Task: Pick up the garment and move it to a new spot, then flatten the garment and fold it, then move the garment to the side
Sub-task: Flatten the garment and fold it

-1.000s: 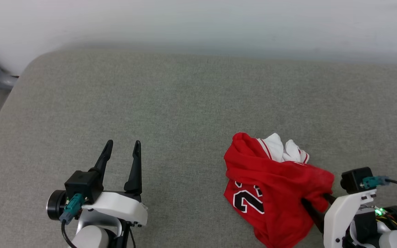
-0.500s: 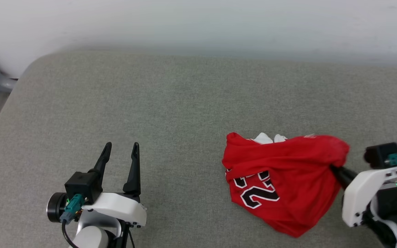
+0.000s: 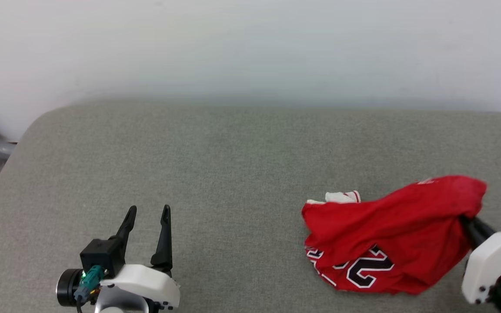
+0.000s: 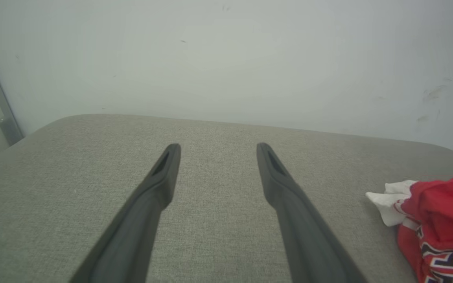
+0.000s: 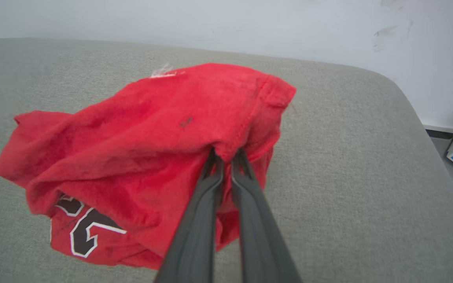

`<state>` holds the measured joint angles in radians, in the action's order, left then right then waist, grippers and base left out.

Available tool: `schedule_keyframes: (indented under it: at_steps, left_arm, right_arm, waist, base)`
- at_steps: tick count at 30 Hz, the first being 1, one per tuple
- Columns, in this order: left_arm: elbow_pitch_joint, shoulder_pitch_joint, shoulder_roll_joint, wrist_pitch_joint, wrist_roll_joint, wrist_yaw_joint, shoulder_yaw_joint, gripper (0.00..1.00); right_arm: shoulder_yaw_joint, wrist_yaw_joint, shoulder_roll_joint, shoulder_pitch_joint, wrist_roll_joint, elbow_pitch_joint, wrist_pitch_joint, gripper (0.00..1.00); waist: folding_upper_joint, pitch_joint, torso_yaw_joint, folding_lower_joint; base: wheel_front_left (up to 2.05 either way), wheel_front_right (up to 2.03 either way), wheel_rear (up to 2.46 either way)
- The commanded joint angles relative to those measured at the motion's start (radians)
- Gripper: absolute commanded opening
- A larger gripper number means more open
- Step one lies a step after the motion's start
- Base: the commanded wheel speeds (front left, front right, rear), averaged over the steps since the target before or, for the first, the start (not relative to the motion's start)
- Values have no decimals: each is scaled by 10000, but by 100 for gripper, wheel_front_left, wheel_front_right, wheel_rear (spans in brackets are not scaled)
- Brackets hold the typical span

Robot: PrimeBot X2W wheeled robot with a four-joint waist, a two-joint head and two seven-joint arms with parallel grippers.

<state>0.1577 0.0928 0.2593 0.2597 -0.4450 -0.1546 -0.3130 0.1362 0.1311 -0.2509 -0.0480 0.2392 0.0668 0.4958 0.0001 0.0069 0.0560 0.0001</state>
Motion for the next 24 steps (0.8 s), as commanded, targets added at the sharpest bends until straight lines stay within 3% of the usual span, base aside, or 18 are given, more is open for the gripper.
schedule_keyframes:
  at_steps: [1, 9, 18, 20, 21, 24]
  left_arm:
    - [-22, -129, 44, 14, -41, -42, 20, 100]
    - [-198, -347, 115, -112, -119, -147, 19, 100]
    - [-97, -461, 94, -226, -220, -107, -132, 100]
    - [-67, -482, 107, -241, -233, -104, -147, 100]
    - [-58, -483, 113, -250, -229, -97, -158, 100]
    - [-26, -474, 146, -248, -253, -100, -161, 100]
  right_arm:
    - [-100, -7, 141, 276, -36, 325, 95, 0]
    - [-1272, -5, 1220, 2272, 235, 1428, 713, 0]
    - [-1742, -5, 1835, 3492, 963, -258, 458, 0]
    - [-1871, -5, 1884, 3398, 1053, -629, 188, 48]
    - [-1904, -5, 1904, 3283, 1122, -742, -33, 100]
    - [-1986, -5, 1932, 2963, 1162, -732, -1016, 100]
  waist:
    - [-1, -192, -135, -1]
    - [-1, -413, -337, -1]
    - [-1, -464, -340, -1]
    - [-1, -432, -356, -1]
    - [-1, -417, -360, -1]
    - [-1, -387, -382, -1]
  base:
    - [0, 0, 0]
    - [0, 0, 0]
    - [0, 0, 0]
    - [0, 0, 0]
    - [0, 0, 0]
    - [0, 0, 0]
